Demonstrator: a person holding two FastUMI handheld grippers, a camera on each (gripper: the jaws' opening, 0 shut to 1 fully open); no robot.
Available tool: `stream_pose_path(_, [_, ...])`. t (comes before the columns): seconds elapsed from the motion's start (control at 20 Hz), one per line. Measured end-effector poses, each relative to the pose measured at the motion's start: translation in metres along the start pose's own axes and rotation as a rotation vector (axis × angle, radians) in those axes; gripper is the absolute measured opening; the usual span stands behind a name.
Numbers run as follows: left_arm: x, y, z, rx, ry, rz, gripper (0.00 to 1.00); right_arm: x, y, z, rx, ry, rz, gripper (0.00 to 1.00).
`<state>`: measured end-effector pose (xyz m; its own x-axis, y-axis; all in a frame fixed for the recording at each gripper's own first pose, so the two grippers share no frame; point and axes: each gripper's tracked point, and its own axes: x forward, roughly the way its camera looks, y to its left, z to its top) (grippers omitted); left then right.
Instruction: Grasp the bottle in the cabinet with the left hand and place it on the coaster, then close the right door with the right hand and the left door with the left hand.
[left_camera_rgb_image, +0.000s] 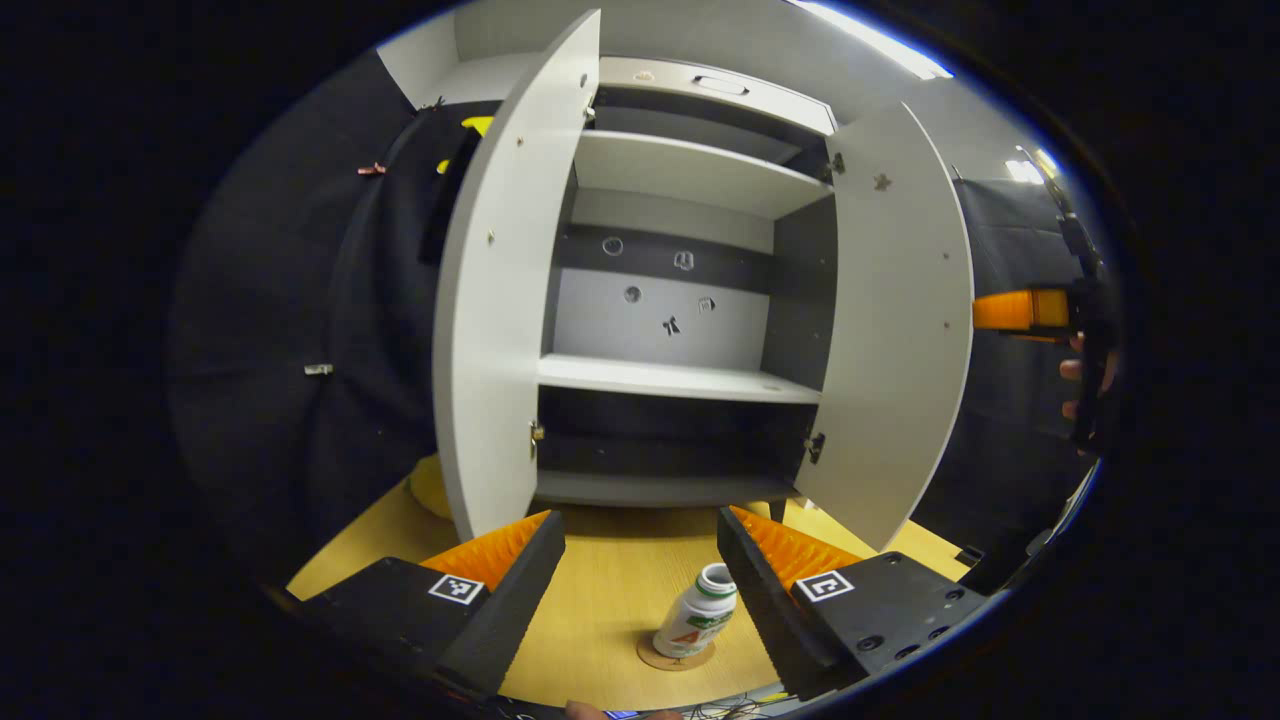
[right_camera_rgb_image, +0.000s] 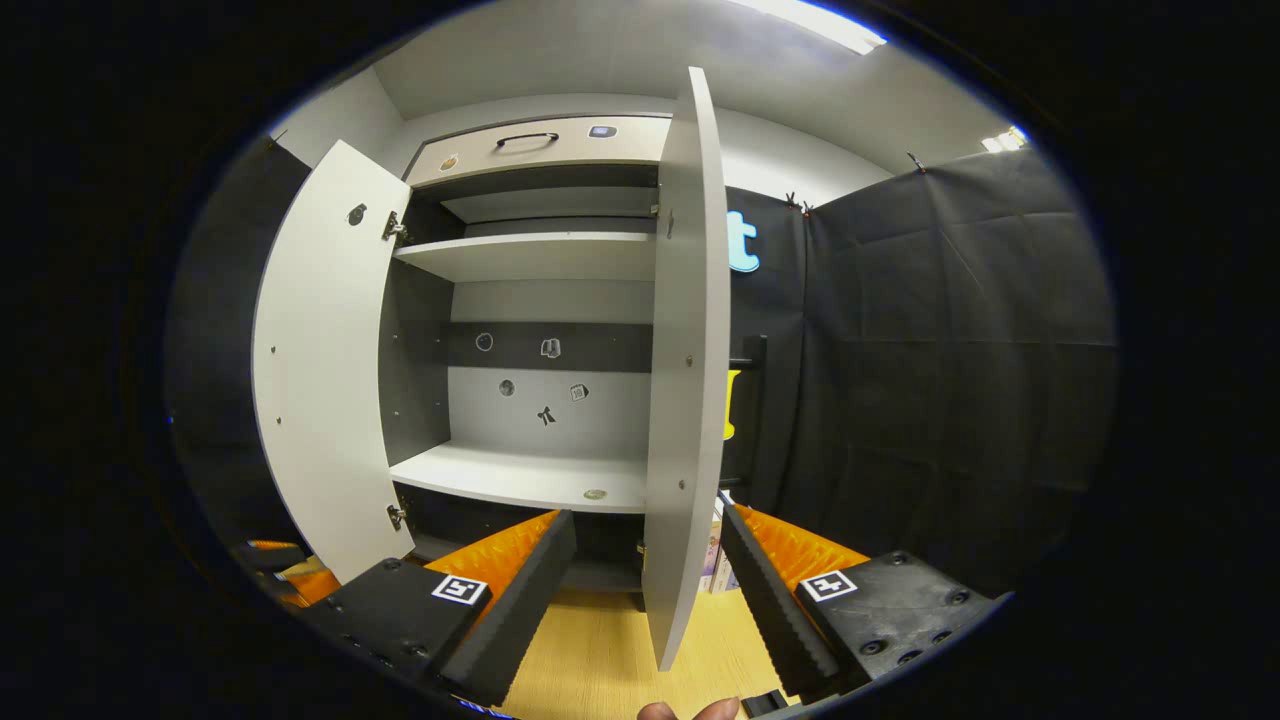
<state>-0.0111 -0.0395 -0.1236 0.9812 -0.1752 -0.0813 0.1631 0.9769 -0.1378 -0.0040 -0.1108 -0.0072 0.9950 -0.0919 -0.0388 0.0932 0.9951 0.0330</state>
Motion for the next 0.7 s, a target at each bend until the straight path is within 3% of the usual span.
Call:
stream_pose_path(0.2, [-0.016,0.033,0.058,0.074,-0.020,0.087,0.97,0.000,-0.033,0.006,-0.031,0.009,-0.048,0.97])
stream_pose_path(0.5, [-0.022,0.048,0.122,-0.004,-0.064,0.173,0.97,0.021,-0.082,0.013,0.010,0.030,-0.091,0.97])
stream_pose_path(0.7, [-0.017,0.064,0.139,0.051,-0.069,0.249,0.97,0.044,-0.102,0.019,0.008,0.012,-0.090,0.98])
